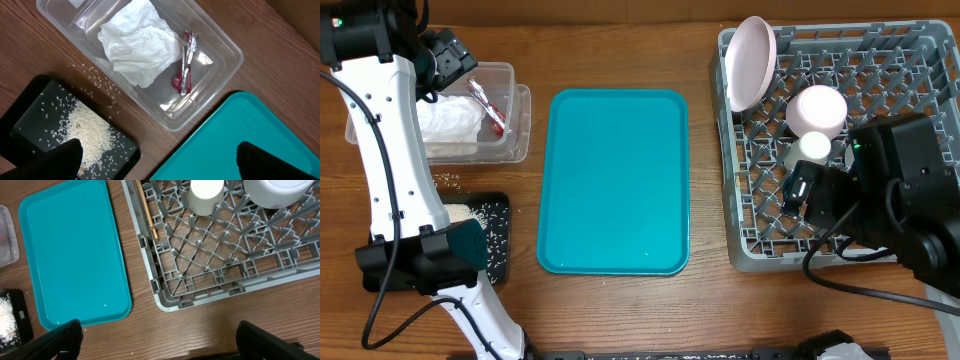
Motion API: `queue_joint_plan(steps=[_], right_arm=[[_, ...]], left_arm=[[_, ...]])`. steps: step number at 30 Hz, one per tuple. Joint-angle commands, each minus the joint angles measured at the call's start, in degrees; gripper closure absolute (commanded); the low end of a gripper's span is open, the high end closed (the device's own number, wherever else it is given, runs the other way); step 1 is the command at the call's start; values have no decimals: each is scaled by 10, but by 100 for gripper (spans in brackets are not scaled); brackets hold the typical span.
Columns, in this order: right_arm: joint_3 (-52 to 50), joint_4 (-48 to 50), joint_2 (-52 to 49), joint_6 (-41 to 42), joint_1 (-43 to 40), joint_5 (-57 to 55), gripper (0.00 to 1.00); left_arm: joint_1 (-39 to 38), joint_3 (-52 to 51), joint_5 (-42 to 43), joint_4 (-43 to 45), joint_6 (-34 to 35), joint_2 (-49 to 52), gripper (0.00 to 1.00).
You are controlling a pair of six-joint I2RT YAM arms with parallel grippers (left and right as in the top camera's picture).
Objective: Sort waste into correct bins and load items into the dishwasher
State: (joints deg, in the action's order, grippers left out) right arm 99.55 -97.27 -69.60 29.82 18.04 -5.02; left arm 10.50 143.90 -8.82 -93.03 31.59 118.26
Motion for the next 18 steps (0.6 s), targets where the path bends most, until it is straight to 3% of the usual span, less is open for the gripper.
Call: queue_joint_plan(steps=[1,18], right_arm=[[-3,2,-1,7,-1,2,0],[-10,39,29,-2,-2,-18,0]], left_arm=[[-5,6,1,1,4,-3,0],[-5,6,1,1,4,-3,0]])
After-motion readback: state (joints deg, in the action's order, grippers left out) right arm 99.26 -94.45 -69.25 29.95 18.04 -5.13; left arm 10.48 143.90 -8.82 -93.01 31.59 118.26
